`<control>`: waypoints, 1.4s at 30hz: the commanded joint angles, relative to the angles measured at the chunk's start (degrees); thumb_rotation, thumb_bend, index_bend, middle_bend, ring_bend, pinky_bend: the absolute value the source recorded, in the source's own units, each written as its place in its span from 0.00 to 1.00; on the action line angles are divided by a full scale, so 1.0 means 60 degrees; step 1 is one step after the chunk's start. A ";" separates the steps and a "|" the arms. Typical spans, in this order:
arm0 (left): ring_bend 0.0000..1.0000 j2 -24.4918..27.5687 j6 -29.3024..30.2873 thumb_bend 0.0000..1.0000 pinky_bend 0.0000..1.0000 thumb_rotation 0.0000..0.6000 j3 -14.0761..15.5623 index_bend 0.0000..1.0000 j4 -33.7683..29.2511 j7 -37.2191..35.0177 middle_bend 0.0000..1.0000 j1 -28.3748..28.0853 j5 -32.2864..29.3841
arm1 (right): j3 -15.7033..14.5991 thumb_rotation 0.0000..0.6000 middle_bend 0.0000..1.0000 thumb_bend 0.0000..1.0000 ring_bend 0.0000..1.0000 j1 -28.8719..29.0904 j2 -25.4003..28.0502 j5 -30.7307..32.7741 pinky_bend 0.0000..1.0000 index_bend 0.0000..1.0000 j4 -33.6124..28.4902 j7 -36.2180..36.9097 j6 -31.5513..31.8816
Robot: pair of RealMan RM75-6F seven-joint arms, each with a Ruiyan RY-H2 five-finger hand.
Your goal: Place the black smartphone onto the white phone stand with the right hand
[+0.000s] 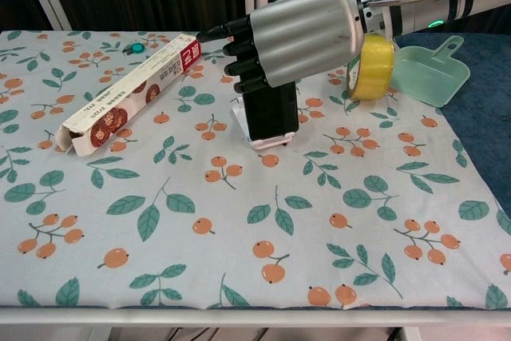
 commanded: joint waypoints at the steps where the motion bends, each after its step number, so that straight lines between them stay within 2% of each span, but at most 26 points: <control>1: 0.15 -0.0005 -0.0012 0.06 0.22 0.82 0.0003 0.11 -0.0004 0.0007 0.12 -0.0005 0.0006 | 0.0008 1.00 0.22 0.44 0.22 -0.0011 -0.0035 0.0029 0.00 0.49 0.0024 -0.0002 0.0029; 19: 0.15 0.0014 -0.0136 0.06 0.22 0.82 0.0005 0.11 0.0057 -0.0059 0.12 -0.0013 -0.0036 | -0.0162 1.00 0.21 0.44 0.21 -0.0065 -0.0235 0.0119 0.00 0.48 0.0285 0.0090 0.0046; 21: 0.15 0.0018 -0.0147 0.06 0.22 0.82 -0.0003 0.11 0.0053 -0.0065 0.12 -0.0021 -0.0041 | -0.0157 1.00 0.19 0.43 0.18 -0.0060 -0.0261 0.0148 0.00 0.42 0.0314 0.0092 0.0029; 23: 0.15 0.0019 -0.0154 0.06 0.22 0.82 -0.0008 0.11 0.0049 -0.0061 0.12 -0.0029 -0.0039 | -0.0142 1.00 0.13 0.40 0.09 -0.0049 -0.0265 0.0182 0.00 0.20 0.0328 0.0031 -0.0039; 25: 0.15 0.0017 -0.0168 0.06 0.22 0.82 -0.0008 0.11 0.0044 -0.0058 0.12 -0.0037 -0.0035 | -0.0120 1.00 0.05 0.36 0.02 -0.0046 -0.0242 0.0259 0.00 0.03 0.0269 -0.0062 -0.0189; 26: 0.15 0.0016 -0.0174 0.06 0.22 0.82 -0.0006 0.11 0.0044 -0.0055 0.12 -0.0040 -0.0032 | -0.0112 1.00 0.02 0.34 0.00 -0.0040 -0.0218 0.0286 0.00 0.00 0.0225 -0.0097 -0.0248; 33: 0.15 0.0020 -0.0229 0.06 0.22 0.83 0.0012 0.11 0.0056 -0.0060 0.12 -0.0042 -0.0045 | -0.0044 1.00 0.00 0.20 0.00 -0.0047 -0.0020 0.0447 0.00 0.00 -0.0187 -0.0364 -0.0491; 37: 0.15 0.0021 -0.0223 0.06 0.22 0.82 0.0004 0.11 0.0034 -0.0046 0.12 -0.0045 -0.0044 | 0.0055 1.00 0.00 0.18 0.00 -0.0039 0.0195 0.0516 0.00 0.00 -0.0541 -0.0580 -0.0484; 42: 0.15 0.0033 -0.0200 0.06 0.22 0.82 -0.0013 0.11 -0.0003 -0.0028 0.12 -0.0071 -0.0007 | 0.0382 1.00 0.00 0.18 0.00 -0.0251 0.0935 0.0808 0.00 0.00 -0.1584 -0.1052 -0.0155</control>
